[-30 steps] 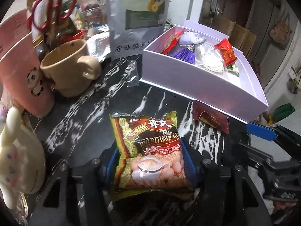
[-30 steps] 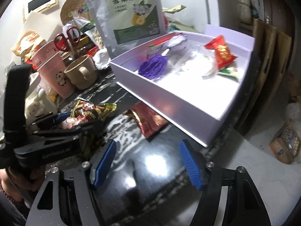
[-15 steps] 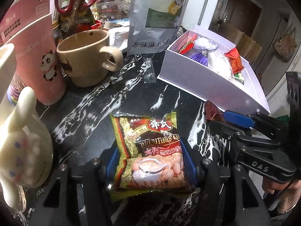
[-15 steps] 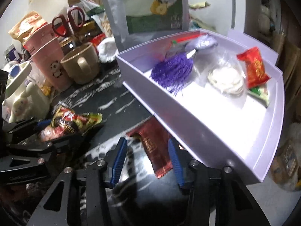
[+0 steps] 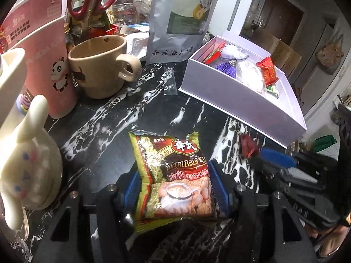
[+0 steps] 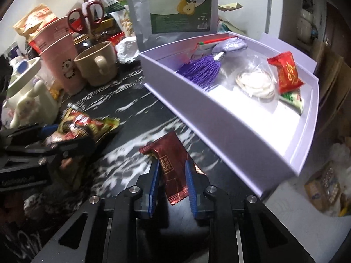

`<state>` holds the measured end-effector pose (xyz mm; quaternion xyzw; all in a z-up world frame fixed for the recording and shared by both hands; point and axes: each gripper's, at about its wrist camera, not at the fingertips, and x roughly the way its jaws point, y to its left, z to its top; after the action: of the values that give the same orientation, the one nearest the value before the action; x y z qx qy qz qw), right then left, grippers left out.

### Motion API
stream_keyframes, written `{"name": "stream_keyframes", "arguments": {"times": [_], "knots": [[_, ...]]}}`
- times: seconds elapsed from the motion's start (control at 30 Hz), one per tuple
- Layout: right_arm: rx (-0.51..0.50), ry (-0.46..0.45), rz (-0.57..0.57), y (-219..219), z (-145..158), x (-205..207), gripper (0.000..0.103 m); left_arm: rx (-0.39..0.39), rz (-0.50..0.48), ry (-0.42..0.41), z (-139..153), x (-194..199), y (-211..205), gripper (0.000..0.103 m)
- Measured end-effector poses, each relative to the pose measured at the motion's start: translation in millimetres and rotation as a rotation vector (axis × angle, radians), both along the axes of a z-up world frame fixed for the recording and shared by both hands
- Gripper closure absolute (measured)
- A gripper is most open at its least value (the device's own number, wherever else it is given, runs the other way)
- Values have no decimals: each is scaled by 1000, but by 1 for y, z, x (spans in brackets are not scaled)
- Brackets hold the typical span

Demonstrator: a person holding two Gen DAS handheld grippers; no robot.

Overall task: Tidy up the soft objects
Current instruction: 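Grasp the peanut snack bag with the left tool while the right tool grasps the dark red wrapper, then lift the peanut snack bag and dark red wrapper off the counter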

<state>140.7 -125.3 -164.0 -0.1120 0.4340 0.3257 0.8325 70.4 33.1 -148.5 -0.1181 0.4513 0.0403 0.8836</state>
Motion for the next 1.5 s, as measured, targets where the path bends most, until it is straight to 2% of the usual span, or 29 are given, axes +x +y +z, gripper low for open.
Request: {"name": "stream_keyframes", "arguments": {"times": [0.4, 0.5, 0.57, 0.63, 0.87, 1.03, 1.1, 1.13, 1.17, 1.4, 1.5], "knots": [[41, 94, -19, -19, 1, -43, 79, 4, -30, 7, -1, -6, -11, 44], [61, 89, -19, -22, 0, -45, 64, -14, -39, 21, -6, -2, -10, 44], [60, 66, -21, -22, 2, -46, 43, -29, -44, 35, -11, 0, -9, 44], [42, 48, -22, -21, 1, -44, 37, -30, -39, 33, -13, 0, -9, 44], [2, -3, 12, -14, -2, -38, 37, 27, -47, 36, -14, 3, -14, 44], [-86, -74, 19, -5, -5, -44, 37, 56, -42, 45, -15, 8, -16, 43], [-81, -76, 5, -6, -6, -45, 45, 68, -44, 48, -15, 10, -17, 43], [-76, -78, 7, -7, -6, -46, 59, 77, -46, 49, -15, 11, -18, 43], [-74, -87, 8, -7, -5, -47, 69, 84, -47, 50, -16, 11, -19, 43], [-72, -93, -5, -7, -5, -47, 72, 143, -47, 57, -18, 18, -24, 39], [-61, -87, -15, -9, -5, -47, 72, 130, -27, 48, -19, 20, -23, 39]]}}
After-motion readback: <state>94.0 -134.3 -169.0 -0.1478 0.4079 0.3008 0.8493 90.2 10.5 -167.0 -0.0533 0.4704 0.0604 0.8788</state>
